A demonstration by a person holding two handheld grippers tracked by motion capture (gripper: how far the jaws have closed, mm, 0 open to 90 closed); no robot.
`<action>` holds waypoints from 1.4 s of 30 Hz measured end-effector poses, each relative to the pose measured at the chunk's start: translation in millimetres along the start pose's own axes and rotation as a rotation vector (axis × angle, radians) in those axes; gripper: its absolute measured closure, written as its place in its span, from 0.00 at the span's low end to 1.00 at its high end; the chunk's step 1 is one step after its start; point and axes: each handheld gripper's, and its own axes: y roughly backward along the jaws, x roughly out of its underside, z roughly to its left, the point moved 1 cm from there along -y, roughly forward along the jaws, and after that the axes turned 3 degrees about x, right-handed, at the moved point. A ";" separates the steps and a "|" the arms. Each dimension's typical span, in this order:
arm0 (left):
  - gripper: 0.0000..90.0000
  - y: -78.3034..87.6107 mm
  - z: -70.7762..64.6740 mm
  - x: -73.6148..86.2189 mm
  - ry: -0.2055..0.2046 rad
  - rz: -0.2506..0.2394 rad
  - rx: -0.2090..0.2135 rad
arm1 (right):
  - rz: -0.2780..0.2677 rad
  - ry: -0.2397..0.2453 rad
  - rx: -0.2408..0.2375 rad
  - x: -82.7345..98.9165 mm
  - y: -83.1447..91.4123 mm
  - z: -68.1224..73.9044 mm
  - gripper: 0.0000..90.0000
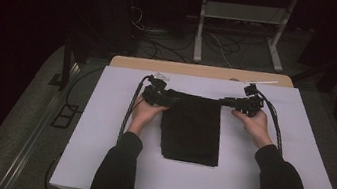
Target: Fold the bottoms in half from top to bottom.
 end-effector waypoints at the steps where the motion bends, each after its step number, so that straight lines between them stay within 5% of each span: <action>1: 0.25 0.6 0.7 1.8 0.004 0.005 0.004 | -0.007 0.002 -0.002 1.0 2.1 -0.5 0.57; 10: 0.02 15.0 0.6 7.7 0.027 -0.039 0.050 | -0.031 0.030 -0.009 9.8 18.4 2.3 0.40; 21: 0.00 31.9 -6.2 15.0 0.010 -0.073 0.049 | -0.039 0.062 0.025 19.1 33.0 12.7 0.02; 42: 0.00 74.3 -6.9 28.8 0.011 -0.142 0.038 | -0.051 0.077 0.039 37.3 62.7 22.8 0.01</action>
